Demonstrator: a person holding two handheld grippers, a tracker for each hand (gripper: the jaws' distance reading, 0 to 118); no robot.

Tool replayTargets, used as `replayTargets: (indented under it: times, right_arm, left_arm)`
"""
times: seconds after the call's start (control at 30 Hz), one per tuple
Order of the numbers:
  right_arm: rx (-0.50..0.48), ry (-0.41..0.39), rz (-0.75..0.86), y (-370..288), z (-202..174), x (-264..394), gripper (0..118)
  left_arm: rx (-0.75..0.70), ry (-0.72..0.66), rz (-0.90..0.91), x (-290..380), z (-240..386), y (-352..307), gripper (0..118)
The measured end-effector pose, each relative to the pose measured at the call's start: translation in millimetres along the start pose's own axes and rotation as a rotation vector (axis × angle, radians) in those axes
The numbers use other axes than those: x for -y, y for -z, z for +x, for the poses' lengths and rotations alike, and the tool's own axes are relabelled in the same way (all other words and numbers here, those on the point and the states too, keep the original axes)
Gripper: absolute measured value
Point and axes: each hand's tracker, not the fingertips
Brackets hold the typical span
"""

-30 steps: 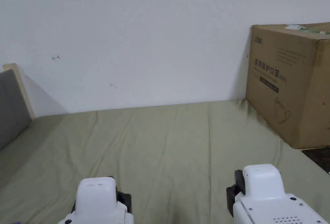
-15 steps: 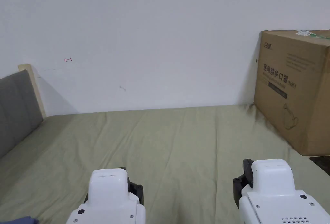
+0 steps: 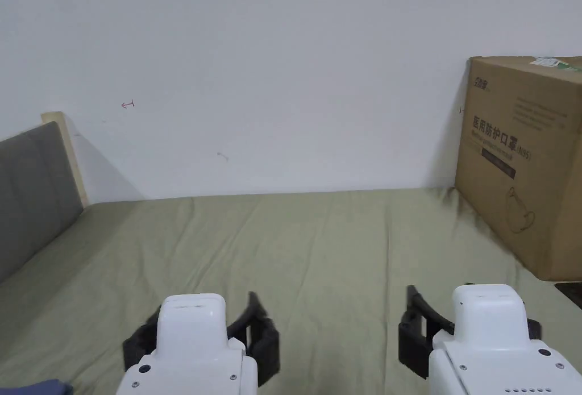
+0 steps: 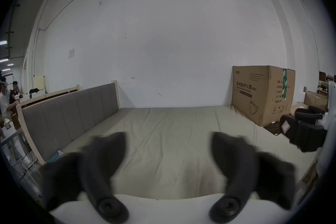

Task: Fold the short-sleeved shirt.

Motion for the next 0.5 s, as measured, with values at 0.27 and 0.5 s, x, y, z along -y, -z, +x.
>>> replayTargets:
  times: [0.27,0.5]
  right_arm:
    - [0.031,-0.016,0.025,1.2,1.9,4.3,118]
    - [0.044,-0.017,0.054,0.0,0.5,4.1,118]
  left_arm:
    - [-0.014,-0.014,0.008,0.1,-3.0,-2.9,117]
    - [0.025,-0.027,0.015,-1.7,-5.3,-4.1,117]
